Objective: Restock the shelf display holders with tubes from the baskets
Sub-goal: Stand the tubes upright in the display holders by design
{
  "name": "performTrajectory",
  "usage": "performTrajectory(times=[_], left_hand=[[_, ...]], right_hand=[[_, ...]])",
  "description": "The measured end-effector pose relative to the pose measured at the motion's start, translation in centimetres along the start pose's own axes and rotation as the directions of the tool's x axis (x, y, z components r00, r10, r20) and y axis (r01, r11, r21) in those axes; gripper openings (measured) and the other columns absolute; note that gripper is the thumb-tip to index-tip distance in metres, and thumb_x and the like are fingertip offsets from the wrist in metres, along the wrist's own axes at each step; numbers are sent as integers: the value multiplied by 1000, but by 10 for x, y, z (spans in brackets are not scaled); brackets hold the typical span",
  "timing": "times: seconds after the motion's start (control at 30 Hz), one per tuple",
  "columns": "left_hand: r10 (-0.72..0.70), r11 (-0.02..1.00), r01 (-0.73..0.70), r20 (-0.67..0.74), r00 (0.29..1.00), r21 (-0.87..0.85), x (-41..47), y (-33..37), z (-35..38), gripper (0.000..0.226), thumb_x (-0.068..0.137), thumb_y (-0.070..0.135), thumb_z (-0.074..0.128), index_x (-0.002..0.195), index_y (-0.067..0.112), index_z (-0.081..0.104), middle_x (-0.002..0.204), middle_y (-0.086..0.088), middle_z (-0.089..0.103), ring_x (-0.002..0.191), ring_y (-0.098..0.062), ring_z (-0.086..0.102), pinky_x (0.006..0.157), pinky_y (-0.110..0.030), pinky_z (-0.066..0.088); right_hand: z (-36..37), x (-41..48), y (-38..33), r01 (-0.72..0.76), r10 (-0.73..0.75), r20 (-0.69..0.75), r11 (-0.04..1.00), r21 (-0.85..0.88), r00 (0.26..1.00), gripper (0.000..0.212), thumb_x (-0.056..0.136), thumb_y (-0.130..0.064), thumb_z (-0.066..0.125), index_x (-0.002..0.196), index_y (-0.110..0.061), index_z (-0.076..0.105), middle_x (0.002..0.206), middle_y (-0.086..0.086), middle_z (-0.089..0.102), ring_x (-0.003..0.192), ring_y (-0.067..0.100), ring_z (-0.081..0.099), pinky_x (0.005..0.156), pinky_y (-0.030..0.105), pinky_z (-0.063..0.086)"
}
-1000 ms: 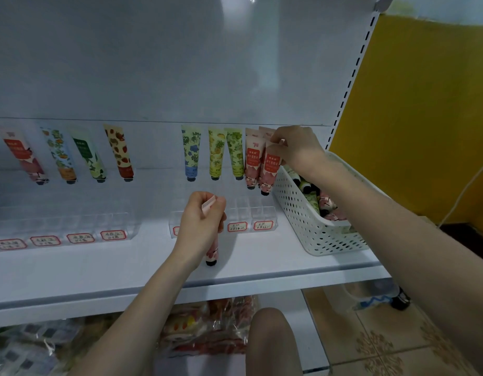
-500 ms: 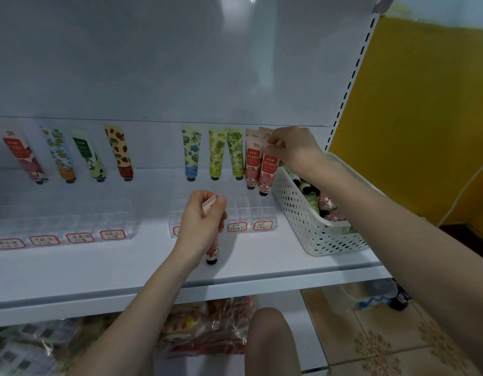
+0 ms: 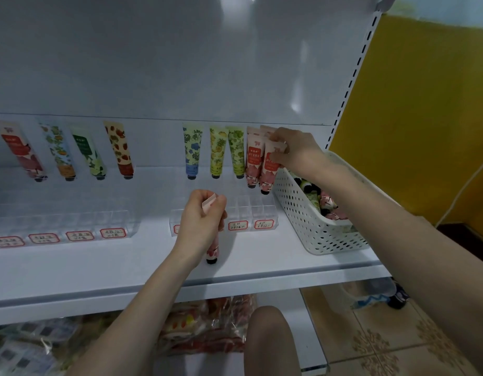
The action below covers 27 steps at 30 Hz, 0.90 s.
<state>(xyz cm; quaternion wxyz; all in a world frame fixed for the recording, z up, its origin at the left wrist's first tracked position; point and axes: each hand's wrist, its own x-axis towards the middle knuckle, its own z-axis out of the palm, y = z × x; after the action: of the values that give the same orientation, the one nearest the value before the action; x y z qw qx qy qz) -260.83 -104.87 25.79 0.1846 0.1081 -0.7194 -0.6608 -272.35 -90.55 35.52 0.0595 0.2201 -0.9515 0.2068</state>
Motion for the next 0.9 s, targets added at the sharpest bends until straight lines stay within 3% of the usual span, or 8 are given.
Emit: performTrajectory(times=[0.27,0.33,0.43,0.53,0.7,0.77,0.9], left_hand=[[-12,1000,12,0,1000,2,-1,-1,0,6,96,20,48,90,22,45,70,-3,55,60,-10,50,47,-9,43],[-17,1000,17,-5,1000,0,0,-1,-1,4,95,21,48,92,20,46,70,-3,55,60,-10,50,47,-9,43],[-17,1000,17,-12,1000,11,0,-2,-1,5,95,21,48,97,17,47,70,-2,55,60,-10,50,49,-11,44],[-12,1000,12,-16,1000,15,1,-2,-2,6,96,21,48,98,15,47,69,-2,54,58,-9,49,48,-10,43],[-16,1000,16,-10,1000,4,1,-1,-2,4,95,21,48,94,18,46,69,-3,55,58,-9,49,47,-10,43],[-19,1000,19,-8,1000,7,2,-2,-2,5,95,21,48,91,20,46,69,-2,55,58,-9,49,50,-13,44],[-25,1000,25,-6,1000,-7,3,-2,-1,8,95,21,48,88,22,45,69,-2,54,58,-9,49,52,-15,45]], right_hand=[[5,2,5,-11,15,-50,996,90,999,36,90,-8,54,126,-6,51,123,12,59,100,28,61,86,36,51],[9,3,5,-4,11,-84,997,77,996,35,90,-11,55,124,-5,51,119,11,60,94,24,59,76,30,48],[14,4,6,-42,51,-99,995,87,994,29,88,-16,59,114,-4,54,96,6,60,84,20,56,56,19,39],[20,3,9,-27,35,-74,994,105,997,21,85,-16,63,102,-4,60,90,5,62,82,18,60,54,15,40],[24,1,13,7,4,-113,995,99,994,18,86,-13,62,99,-1,58,84,4,58,72,14,52,46,3,35],[25,-1,13,17,-2,-127,993,119,992,18,87,-12,60,101,-1,58,85,3,58,72,13,52,49,6,35],[24,-2,12,-34,50,-86,983,178,995,18,86,-14,61,98,0,62,89,3,65,80,18,63,73,24,49]])
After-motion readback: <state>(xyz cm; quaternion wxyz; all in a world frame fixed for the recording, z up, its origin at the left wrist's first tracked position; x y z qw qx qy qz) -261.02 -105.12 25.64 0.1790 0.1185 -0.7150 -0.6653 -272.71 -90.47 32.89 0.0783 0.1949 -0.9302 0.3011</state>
